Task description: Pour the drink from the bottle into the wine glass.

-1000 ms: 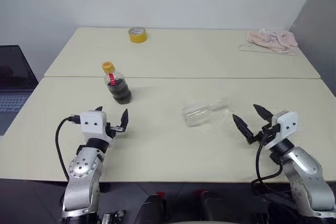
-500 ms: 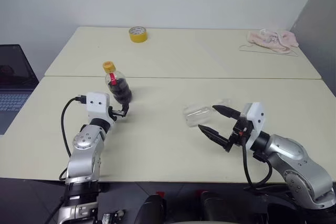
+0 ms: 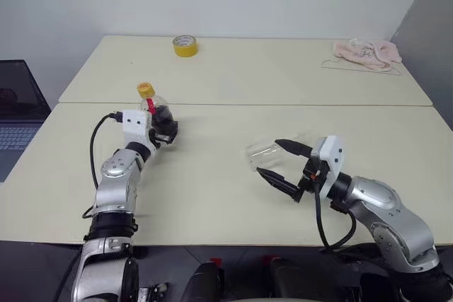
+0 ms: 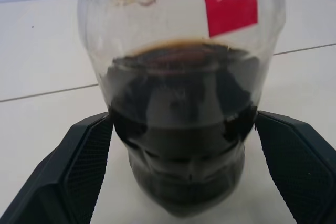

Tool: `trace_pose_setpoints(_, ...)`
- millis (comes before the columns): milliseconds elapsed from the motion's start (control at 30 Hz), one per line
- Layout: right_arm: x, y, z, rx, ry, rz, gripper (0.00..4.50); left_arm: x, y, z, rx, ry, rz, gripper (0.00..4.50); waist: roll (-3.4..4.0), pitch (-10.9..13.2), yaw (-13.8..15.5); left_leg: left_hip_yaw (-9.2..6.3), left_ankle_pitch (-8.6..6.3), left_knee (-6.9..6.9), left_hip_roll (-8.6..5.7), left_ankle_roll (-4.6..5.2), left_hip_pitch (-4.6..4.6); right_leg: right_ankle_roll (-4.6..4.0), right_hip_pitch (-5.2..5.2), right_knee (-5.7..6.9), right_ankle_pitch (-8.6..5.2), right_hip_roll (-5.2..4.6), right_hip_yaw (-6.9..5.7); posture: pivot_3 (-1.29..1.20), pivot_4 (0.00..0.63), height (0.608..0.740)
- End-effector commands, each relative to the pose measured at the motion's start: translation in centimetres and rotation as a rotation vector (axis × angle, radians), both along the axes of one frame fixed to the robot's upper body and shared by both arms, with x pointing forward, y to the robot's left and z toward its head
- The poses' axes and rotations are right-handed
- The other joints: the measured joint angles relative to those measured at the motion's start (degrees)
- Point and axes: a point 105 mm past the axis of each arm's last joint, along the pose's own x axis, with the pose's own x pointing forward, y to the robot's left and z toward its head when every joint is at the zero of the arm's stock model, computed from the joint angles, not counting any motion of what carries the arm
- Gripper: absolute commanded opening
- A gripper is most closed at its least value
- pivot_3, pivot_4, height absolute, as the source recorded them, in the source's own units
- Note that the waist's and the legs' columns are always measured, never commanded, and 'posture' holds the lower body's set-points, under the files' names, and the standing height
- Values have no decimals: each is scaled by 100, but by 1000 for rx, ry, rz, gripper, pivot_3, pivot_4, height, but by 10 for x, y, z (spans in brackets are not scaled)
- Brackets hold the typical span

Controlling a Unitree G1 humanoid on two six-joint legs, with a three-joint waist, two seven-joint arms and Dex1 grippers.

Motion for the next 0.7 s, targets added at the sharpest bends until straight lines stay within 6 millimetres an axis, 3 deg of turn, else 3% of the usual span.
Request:
trace_pose_setpoints(33, -10, 14, 23, 19, -45, 98, 4500, 8, 1, 15, 43, -46, -21, 4483, 0, 0, -4, 1, 0, 0, 0, 0, 0, 0, -2, 1, 0, 0, 1, 0, 150, 740)
trace_pose_setpoints(467, -2, 27, 49, 18, -99, 153, 4500, 20, -2, 12, 46, -34, -59, 4483, -1, 0, -7, -1, 0, 1, -2, 0, -10, 0, -13, 4, 0, -1, 0, 0, 150, 740)
trace_pose_setpoints(567, -2, 29, 52, 21, -106, 156, 4500, 18, -2, 12, 38, -42, -61, 3896, -1, 0, -6, -1, 0, 1, -2, 0, -13, 0, -15, 3, 0, -1, 0, 0, 150, 740)
trace_pose_setpoints(700, -1, 30, 53, 22, -112, 156, 4500, 13, -1, 12, 25, -56, -63, 2768, -1, 0, -7, -1, 0, 2, -2, 0, -13, -1, -15, 5, 1, -2, 0, 0, 150, 740)
